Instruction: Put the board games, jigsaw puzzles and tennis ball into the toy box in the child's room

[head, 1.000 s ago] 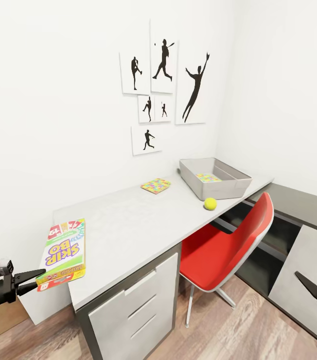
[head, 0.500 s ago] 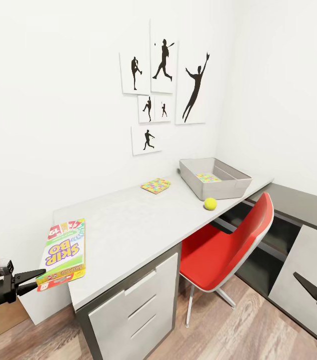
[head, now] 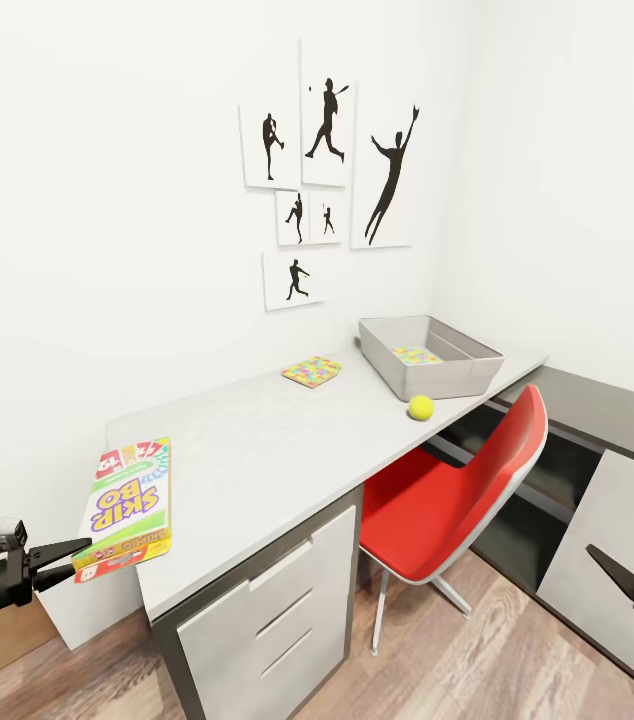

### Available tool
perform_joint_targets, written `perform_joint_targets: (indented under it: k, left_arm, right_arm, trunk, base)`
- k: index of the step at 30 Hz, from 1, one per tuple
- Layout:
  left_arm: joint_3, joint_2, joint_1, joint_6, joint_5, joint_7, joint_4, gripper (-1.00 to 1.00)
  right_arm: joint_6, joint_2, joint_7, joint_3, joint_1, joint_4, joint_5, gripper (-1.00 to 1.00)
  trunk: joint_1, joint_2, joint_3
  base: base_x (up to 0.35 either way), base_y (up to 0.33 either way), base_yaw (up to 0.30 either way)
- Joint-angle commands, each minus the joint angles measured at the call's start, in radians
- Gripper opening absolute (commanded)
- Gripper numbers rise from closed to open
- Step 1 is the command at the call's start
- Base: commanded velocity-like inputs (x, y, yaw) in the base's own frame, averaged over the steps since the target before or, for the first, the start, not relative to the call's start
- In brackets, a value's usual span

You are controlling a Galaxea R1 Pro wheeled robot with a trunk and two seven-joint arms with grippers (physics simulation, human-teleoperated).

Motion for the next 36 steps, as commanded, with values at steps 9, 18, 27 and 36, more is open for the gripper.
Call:
perform_joint_targets:
  k: [9, 18, 27, 36]
  left_arm:
    - [0.0, 0.0, -0.001, 0.01, 0.002, -0.002, 0.0, 1.0]
    - [-0.001, 0.0, -0.001, 0.01, 0.003, -0.002, 0.0, 1.0]
    - [-0.001, 0.001, -0.001, 0.01, 0.003, -0.002, 0.0, 1.0]
    - [0.0, 0.001, -0.001, 0.01, 0.003, -0.002, 0.0, 1.0]
  right_arm:
    - [0.01, 0.0, 0.0, 0.001, 0.0, -0.001, -0.004, 1.0]
    - [0.01, 0.0, 0.0, 0.0, 0.0, -0.001, -0.004, 1.0]
    - [0.01, 0.0, 0.0, 0.0, 0.0, -0.001, -0.004, 1.0]
    - [0.01, 0.0, 0.0, 0.0, 0.0, -0.001, -0.004, 1.0]
  trunk:
    - [0.0, 0.0, -0.001]
    - [0.0, 0.0, -0.001]
    - [0.0, 0.0, -0.001]
    - [0.0, 0.0, -0.001]
  base:
    - [0.0, 0.0, 0.0]
    - [0.0, -0.076, 0.0]
    - [0.0, -0.026, 0.0]
    - [0.0, -0.003, 0.0]
